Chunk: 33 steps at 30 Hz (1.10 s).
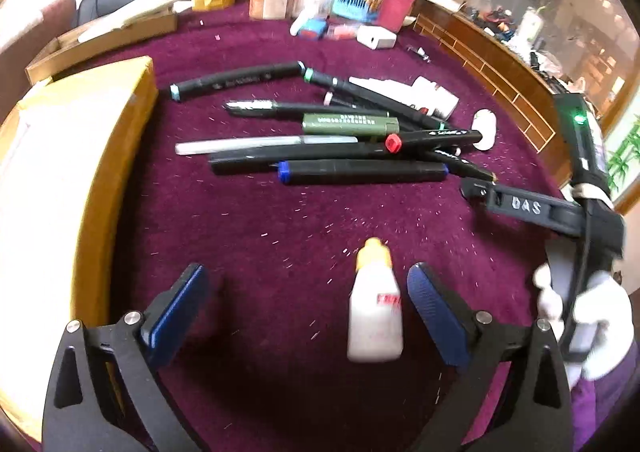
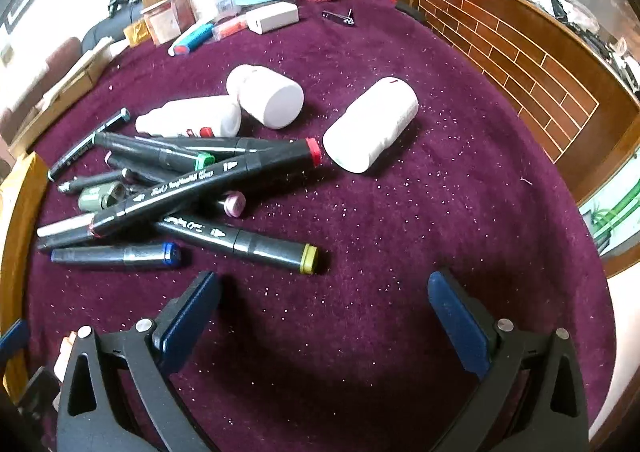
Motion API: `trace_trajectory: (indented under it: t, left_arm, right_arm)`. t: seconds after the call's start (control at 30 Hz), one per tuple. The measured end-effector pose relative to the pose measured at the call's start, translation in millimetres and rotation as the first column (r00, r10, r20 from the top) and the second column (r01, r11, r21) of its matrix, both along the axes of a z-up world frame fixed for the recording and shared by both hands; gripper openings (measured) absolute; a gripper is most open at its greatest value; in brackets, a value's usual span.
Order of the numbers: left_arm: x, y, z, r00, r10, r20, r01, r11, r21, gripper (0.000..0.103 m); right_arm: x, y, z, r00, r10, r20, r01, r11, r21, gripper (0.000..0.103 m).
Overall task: Organize rigid objects
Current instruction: 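Grasp the small white bottle with orange cap with the left gripper, then carry the white bottle toward the yellow-rimmed tray with the left gripper while the right gripper grasps a black marker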
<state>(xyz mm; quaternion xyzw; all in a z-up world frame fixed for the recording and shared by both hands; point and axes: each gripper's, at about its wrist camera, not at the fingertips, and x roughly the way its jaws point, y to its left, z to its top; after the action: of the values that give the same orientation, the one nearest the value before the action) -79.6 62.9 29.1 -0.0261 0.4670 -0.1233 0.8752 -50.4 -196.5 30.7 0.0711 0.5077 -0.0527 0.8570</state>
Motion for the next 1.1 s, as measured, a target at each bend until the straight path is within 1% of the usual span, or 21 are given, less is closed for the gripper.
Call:
trace_trajectory:
  t: [0.07,0.13,0.17,0.23,0.33,0.4,0.47,0.5,0.53,0.57,0.6,0.67,0.7,0.77,0.87,0.9,0.93,0.97,1.03,1.1]
  left_arm:
    - [-8,6,2,1.000,0.005,-0.001,-0.005,1.000,-0.021,0.100]
    - [-12,8,1,1.000,0.010,-0.010,-0.010,0.998,-0.057,0.100]
    - [-13,8,1,1.000,0.012,-0.014,-0.013,0.998,-0.061,0.100]
    - [-14,-1,3,1.000,0.014,-0.013,-0.014,0.999,-0.034,0.100]
    - [-15,-19,4,1.000,-0.018,0.010,0.018,1.000,0.006,0.093]
    - [-7,-32,0,0.998,-0.056,-0.010,0.056,0.998,0.027,0.081]
    - [3,-46,-13,0.994,-0.088,-0.058,0.090,0.995,0.042,0.040]
    - [4,-52,-14,0.996,-0.083,-0.031,0.085,0.993,0.076,0.036]
    - [3,-57,-15,0.995,-0.097,-0.016,0.098,0.990,0.103,0.024]
    - [2,-59,-16,0.995,-0.100,-0.013,0.100,0.989,0.107,0.024]
    - [0,-58,-16,0.995,-0.100,-0.014,0.101,0.991,0.089,0.024]
    - [-3,-45,-15,0.995,-0.100,-0.027,0.100,0.995,-0.002,0.024]
    - [-5,-34,-13,0.995,-0.098,-0.035,0.095,0.993,-0.076,0.024]
    - [-11,-18,-8,0.996,-0.082,-0.025,0.077,0.984,-0.163,0.024]
    - [-27,7,11,0.998,-0.046,0.043,0.054,0.976,-0.213,0.024]
    - [-30,13,18,0.998,-0.037,0.057,0.049,0.974,-0.222,0.024]
    - [-35,21,24,0.997,-0.025,0.079,0.043,0.971,-0.235,0.024]
    - [-37,28,29,0.996,-0.017,0.093,0.039,0.969,-0.244,0.024]
    - [-38,40,37,0.993,0.002,0.115,0.028,0.966,-0.255,0.024]
    - [-39,52,41,0.992,0.018,0.125,0.017,0.962,-0.274,0.024]
  right_arm:
    - [-3,-7,2,1.000,-0.016,0.026,0.015,0.999,0.040,0.102]
    - [-7,-10,3,0.999,-0.020,0.041,0.018,0.998,0.065,0.102]
    - [-5,-9,4,0.999,-0.021,0.043,0.018,0.998,0.067,0.102]
    - [-7,-9,4,0.999,-0.024,0.048,0.020,0.997,0.072,0.102]
    - [-4,-7,4,0.999,-0.023,0.045,0.020,0.998,0.065,0.102]
    - [-5,-7,4,0.999,-0.021,0.045,0.018,0.998,0.061,0.102]
    - [-7,-7,4,0.999,-0.020,0.045,0.017,0.998,0.058,0.102]
    - [-7,-8,3,0.999,-0.020,0.045,0.017,0.998,0.058,0.102]
    - [-7,-8,4,0.999,-0.021,0.047,0.018,0.998,0.061,0.102]
    - [-8,-9,4,0.999,-0.021,0.048,0.018,0.998,0.064,0.102]
    - [-9,-9,4,0.998,-0.022,0.050,0.019,0.998,0.068,0.102]
    - [-9,-10,4,0.998,-0.023,0.054,0.019,0.997,0.075,0.102]
    - [-9,-11,4,0.998,-0.023,0.056,0.019,0.997,0.078,0.102]
    - [-9,-12,4,0.998,-0.023,0.059,0.018,0.996,0.083,0.102]
    - [-10,-15,6,0.997,-0.020,0.068,0.012,0.994,0.112,0.102]
    - [-12,-16,7,0.997,-0.016,0.072,0.007,0.993,0.119,0.099]
    - [-15,-15,11,0.997,-0.011,0.082,0.001,0.993,0.116,0.095]
    - [-19,-11,16,0.995,-0.001,0.099,-0.009,0.995,0.100,0.094]
    - [-26,4,32,0.989,0.044,0.140,-0.055,0.996,0.076,0.094]
    - [-27,24,45,0.982,0.105,0.160,-0.116,0.991,0.063,0.094]
